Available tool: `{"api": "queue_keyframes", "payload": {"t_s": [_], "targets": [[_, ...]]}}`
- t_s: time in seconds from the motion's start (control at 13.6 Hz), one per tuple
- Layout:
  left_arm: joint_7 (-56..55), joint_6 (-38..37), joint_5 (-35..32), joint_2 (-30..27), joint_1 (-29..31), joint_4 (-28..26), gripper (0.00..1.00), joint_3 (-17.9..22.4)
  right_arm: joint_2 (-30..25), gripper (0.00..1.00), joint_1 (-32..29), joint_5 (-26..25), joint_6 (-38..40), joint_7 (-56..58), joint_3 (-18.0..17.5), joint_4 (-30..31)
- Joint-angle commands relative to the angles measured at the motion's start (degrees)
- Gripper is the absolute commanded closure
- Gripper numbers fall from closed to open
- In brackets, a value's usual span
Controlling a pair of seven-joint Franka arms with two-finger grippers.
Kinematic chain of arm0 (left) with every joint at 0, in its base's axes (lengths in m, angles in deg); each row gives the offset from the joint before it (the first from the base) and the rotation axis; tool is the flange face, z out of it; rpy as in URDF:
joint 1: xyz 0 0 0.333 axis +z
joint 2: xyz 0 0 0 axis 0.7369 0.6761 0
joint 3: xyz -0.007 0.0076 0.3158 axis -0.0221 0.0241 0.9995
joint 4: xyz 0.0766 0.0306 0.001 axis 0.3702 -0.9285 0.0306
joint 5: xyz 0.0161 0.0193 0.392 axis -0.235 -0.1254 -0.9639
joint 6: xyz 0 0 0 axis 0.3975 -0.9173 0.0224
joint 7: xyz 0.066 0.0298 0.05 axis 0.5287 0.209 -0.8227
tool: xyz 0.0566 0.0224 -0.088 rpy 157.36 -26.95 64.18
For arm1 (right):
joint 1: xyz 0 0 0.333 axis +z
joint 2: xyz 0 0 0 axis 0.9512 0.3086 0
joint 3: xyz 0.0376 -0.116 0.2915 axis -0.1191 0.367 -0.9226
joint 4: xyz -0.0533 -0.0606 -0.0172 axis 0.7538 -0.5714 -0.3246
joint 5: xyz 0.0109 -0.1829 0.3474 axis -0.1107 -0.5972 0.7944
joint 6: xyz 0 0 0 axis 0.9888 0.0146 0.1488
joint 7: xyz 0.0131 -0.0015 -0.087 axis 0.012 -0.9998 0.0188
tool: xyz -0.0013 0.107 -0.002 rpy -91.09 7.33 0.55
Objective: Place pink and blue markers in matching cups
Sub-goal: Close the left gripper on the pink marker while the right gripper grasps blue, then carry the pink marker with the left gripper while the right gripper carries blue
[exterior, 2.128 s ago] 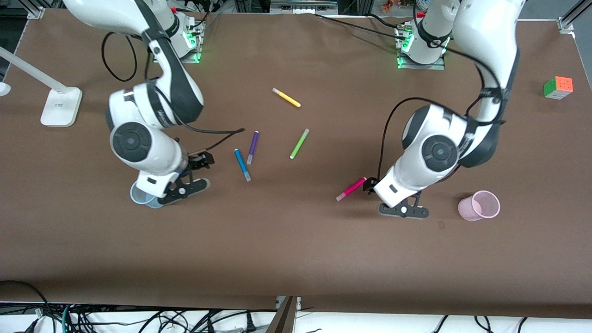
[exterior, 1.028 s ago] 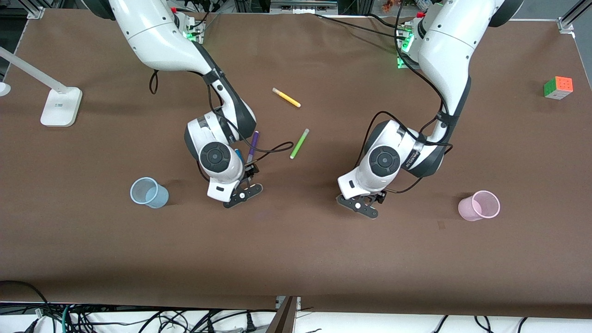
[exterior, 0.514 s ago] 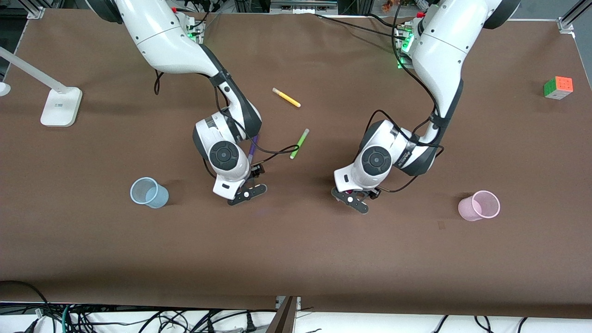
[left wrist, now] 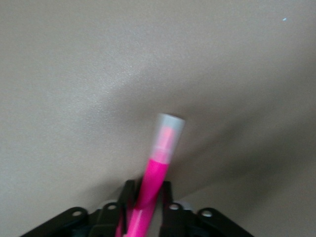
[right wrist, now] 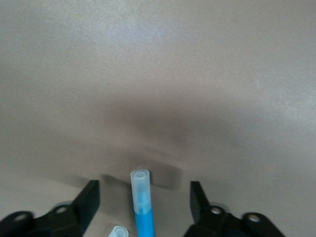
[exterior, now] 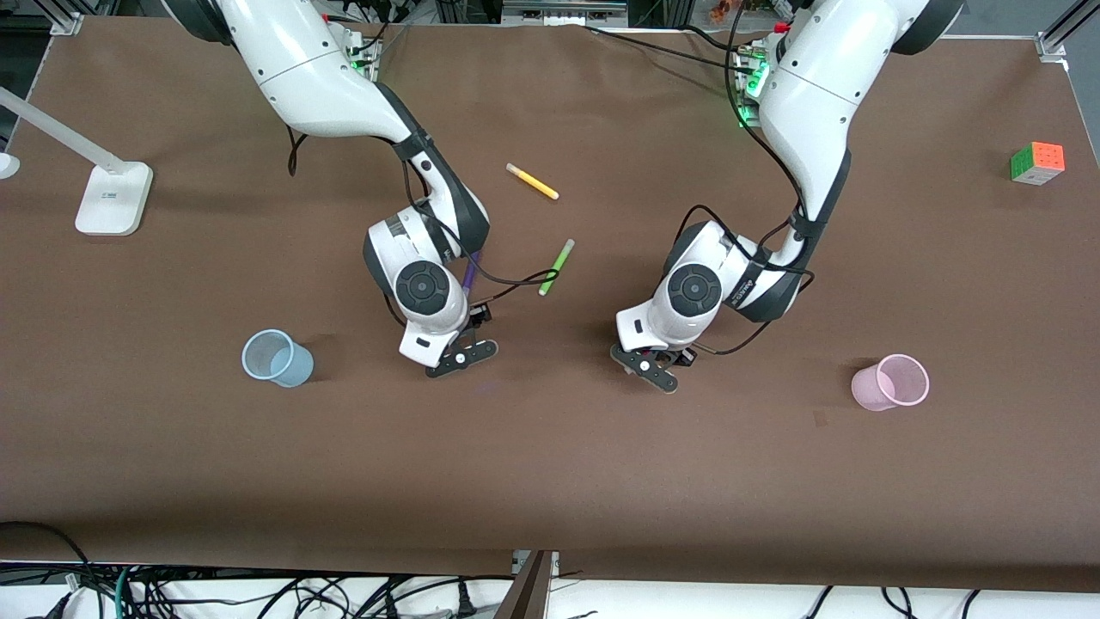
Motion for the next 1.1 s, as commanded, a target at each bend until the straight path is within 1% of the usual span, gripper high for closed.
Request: {"api": "queue_keyframes", "payload": {"t_s": [0.0, 0.07, 0.15, 0.29, 0.37, 0.44, 0.59, 0.73, 0.88, 1.03], "targets": [[0.80, -0.22, -1.85, -2.91, 0.38, -0.20, 1.00, 0.63, -0.35, 0.47, 0.59, 0.71, -1.66, -1.21, 0.33, 1.37], [0.88, -0.31, -1.86, -3.79, 0.56, 0.07, 1.00, 1.07, -0.35, 0.51, 0.59, 0.71, -1.83, -1.48, 0.33, 1.37], [1.49, -1.35, -1.68, -5.19, 2.04, 0.07, 1.00, 1.16, -0.26, 0.57, 0.59, 0.71, -1.84, -1.48, 0.33, 1.45], [4.03, -6.17, -0.98, -7.48, 5.99, 1.12, 1.00, 0.11, -0.09, 0.74, 0.59, 0.71, -2.10, -1.48, 0.33, 1.46], [6.83, -9.16, -0.98, -7.92, 7.40, 2.69, 1.00, -0.16, -0.08, 0.82, 0.59, 0.71, -2.19, -1.39, 0.33, 1.46], [10.77, -11.62, -0.98, -8.45, 8.72, 4.27, 1.00, -0.16, -0.08, 0.87, 0.59, 0.62, -2.19, -1.22, 0.33, 1.46], [19.04, -13.92, -0.89, -9.42, 12.41, 6.39, 1.00, -0.25, -0.08, 0.88, 0.51, 0.27, -2.19, -0.43, 0.33, 1.19], [26.16, -14.11, 1.73, -10.47, 15.31, 6.57, 1.00, -0.16, -0.52, 0.88, 0.16, 0.01, -2.10, 0.88, 0.42, 0.84], [37.30, -13.67, 2.45, -10.83, 18.47, 6.92, 1.00, -0.16, -0.96, 0.88, -0.37, 0.27, -1.84, 6.49, 0.86, -0.38], [49.00, -13.58, 3.76, -10.83, 21.38, 9.73, 1.00, -0.16, -2.80, 0.87, -2.12, 0.45, -1.05, 11.16, 0.86, -0.92]]}}
